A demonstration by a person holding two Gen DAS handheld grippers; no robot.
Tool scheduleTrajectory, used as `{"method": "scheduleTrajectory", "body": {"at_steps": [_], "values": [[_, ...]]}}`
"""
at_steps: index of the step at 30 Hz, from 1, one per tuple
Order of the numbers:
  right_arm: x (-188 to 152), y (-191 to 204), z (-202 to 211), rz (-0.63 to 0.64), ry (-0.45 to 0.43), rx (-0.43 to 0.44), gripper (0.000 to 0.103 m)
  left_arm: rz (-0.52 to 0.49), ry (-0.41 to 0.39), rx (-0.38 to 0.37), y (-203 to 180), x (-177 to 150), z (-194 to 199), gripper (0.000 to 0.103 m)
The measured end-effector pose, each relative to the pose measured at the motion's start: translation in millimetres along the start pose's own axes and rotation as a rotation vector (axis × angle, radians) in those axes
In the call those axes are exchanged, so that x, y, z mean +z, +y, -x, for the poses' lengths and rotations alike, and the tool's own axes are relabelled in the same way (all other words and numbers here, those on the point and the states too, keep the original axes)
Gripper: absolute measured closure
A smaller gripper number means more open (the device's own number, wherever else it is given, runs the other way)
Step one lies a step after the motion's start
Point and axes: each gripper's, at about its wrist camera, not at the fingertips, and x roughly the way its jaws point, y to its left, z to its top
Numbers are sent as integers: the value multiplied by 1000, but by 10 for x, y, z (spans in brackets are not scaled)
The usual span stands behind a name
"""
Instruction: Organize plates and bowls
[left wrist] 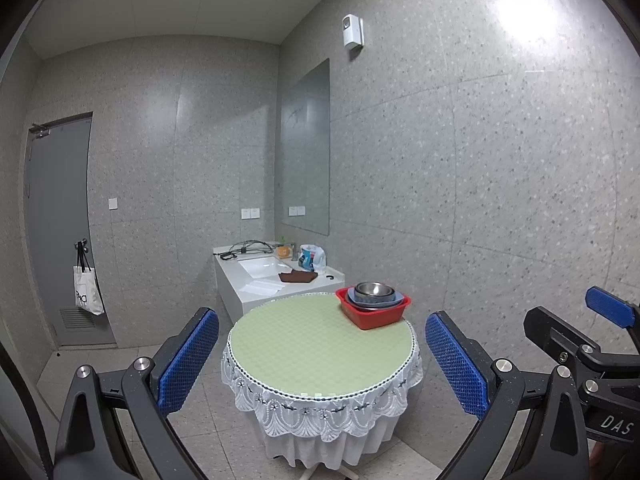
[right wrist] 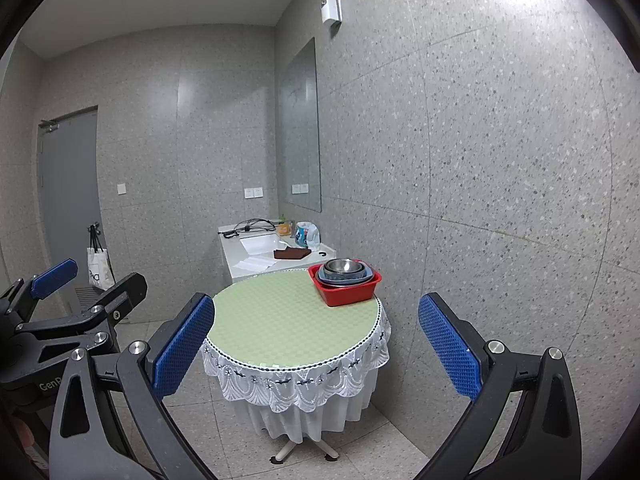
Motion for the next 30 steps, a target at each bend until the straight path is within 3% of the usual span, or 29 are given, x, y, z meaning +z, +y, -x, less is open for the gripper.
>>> {"method": "scheduleTrajectory", "body": {"at_steps": [30], "values": [[-33,-78,-222,-12,13,20,0,-10,9,13,-17,9,-285,1]]}}
